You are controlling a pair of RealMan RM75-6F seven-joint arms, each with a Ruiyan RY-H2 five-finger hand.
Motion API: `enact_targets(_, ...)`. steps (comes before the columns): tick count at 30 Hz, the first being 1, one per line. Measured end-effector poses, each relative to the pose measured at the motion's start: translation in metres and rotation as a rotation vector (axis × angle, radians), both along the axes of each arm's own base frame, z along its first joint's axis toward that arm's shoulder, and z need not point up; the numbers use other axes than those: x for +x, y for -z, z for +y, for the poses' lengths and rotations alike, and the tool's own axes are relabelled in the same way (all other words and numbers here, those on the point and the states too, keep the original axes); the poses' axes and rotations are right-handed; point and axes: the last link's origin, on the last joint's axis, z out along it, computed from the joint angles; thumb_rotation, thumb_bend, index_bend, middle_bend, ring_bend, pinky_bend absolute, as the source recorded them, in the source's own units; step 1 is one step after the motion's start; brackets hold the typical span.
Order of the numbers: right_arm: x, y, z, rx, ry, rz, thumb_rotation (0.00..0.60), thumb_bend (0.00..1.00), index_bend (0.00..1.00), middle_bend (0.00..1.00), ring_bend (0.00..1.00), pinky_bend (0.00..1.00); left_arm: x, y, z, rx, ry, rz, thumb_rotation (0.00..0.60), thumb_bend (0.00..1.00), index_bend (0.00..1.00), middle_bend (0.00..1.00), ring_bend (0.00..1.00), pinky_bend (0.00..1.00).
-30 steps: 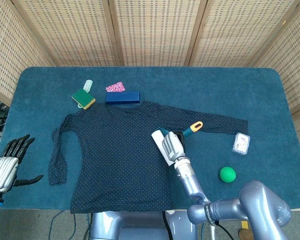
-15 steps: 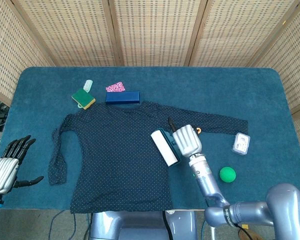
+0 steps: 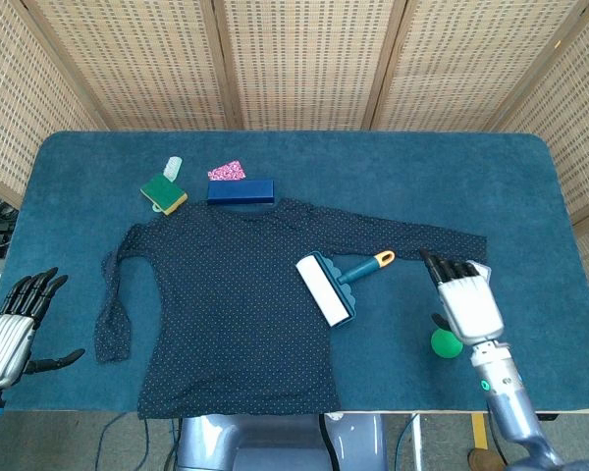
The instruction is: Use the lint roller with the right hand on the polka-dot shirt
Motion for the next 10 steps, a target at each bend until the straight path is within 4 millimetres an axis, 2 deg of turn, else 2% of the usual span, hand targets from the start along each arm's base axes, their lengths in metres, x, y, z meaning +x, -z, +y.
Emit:
enact_targets(5,-0.015,-0.011,0.028,0.015,0.034,-0.024,0.600,0.00,0.00,0.00,0.00,0.00,0.001,0.003,0.001,0.020,0.012,0.012,0.600,0.00,0.00,0.00,0.00,0.00)
enact_targets(10,-0.024,-0.015,0.041,-0.008,0.045,-0.028,0.600,0.00,0.00,0.00,0.00,0.00,0.003,0.004,-0.002,0.028,0.028,0.014,0.600,0.00,0.00,0.00,0.00,0.00)
